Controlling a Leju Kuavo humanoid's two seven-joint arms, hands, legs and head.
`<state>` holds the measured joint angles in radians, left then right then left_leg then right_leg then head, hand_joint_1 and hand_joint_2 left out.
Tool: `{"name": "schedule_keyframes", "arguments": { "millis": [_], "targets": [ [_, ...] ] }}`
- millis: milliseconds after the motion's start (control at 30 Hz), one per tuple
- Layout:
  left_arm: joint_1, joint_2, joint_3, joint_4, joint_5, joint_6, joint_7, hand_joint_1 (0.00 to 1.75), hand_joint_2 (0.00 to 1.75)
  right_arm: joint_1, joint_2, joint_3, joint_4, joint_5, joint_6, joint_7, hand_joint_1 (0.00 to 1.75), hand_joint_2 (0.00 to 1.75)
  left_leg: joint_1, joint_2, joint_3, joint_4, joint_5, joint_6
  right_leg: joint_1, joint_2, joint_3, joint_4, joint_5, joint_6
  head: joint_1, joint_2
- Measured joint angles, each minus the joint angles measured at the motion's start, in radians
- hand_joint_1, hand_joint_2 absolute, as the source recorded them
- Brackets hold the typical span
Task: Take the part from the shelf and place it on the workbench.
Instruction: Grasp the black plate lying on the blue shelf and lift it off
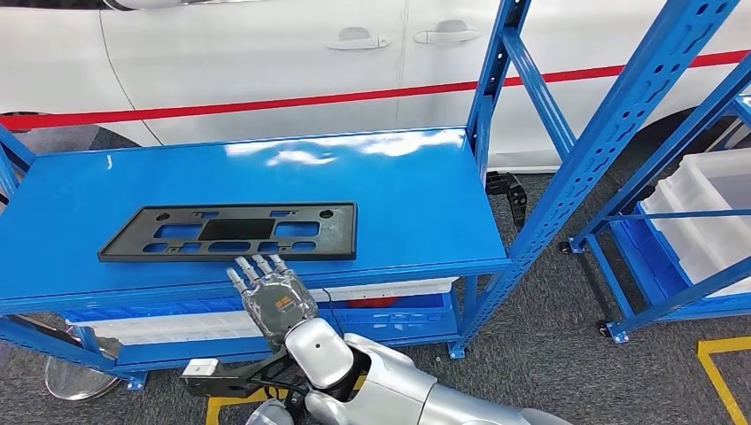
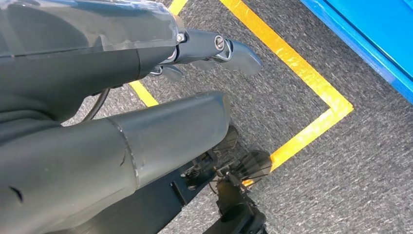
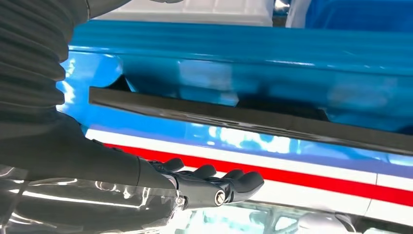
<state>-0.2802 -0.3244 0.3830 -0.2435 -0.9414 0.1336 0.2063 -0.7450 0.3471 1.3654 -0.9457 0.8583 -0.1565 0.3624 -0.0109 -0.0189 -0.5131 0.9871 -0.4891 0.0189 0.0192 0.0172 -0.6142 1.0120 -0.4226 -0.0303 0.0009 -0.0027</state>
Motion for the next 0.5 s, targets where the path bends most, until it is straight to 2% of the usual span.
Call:
{"name": "schedule_keyframes", "arguments": {
  "millis": [167,367,500],
  "targets": [
    [-0.002,0.0,0.0,0.0,0.008,-0.005,0.0,0.0,0.0,-0.035,0.0,0.011,-0.002,-0.012,-0.014,0.0,0.0,1.75,0.0,0.0,0.0,0.0,0.0,0.0,0.0,0.0,0.0,0.0,0.0,0.0,0.0,0.0],
    [-0.003,-0.001,0.002,0.001,0.021,-0.003,-0.007,0.0,0.0,-0.141,0.0,0.014,-0.018,-0.065,-0.05,0.017,0.0,1.75,0.0,0.0,0.0,0.0,0.0,0.0,0.0,0.0,0.0,0.0,0.0,0.0,0.0,0.0],
    [-0.003,-0.001,0.003,0.001,0.019,0.0,-0.015,0.0,0.0,-0.183,0.0,0.015,-0.02,-0.085,-0.024,0.029,0.0,1.75,0.0,0.0,0.0,0.0,0.0,0.0,0.0,0.0,0.0,0.0,0.0,0.0,0.0,0.0]
  ]
}}
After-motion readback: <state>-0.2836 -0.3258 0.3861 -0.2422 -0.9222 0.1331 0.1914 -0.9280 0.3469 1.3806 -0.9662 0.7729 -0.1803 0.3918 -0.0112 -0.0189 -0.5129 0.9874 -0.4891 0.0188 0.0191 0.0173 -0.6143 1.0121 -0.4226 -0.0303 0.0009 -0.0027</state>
